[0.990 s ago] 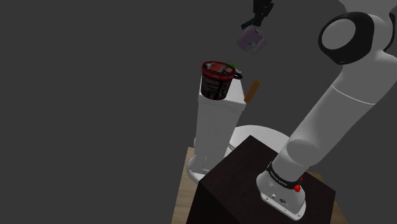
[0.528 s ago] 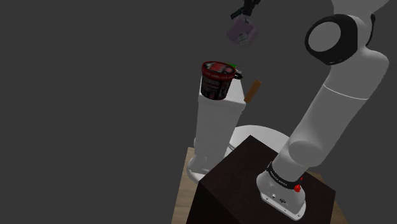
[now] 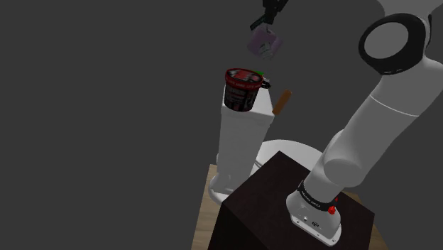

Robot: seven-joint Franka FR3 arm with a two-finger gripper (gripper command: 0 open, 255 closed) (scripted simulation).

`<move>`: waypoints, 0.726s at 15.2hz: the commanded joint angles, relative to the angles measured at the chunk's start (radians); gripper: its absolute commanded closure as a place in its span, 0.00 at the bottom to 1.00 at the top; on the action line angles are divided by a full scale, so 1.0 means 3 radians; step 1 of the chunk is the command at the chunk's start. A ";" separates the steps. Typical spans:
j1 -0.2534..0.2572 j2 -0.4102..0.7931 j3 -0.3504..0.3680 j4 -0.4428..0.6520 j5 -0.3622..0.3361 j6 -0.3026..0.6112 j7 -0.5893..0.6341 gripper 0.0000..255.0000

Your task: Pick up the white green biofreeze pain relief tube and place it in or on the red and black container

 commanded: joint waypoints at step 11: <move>0.0039 -0.0510 0.0083 -0.1220 -0.0133 0.0732 0.0035 1.00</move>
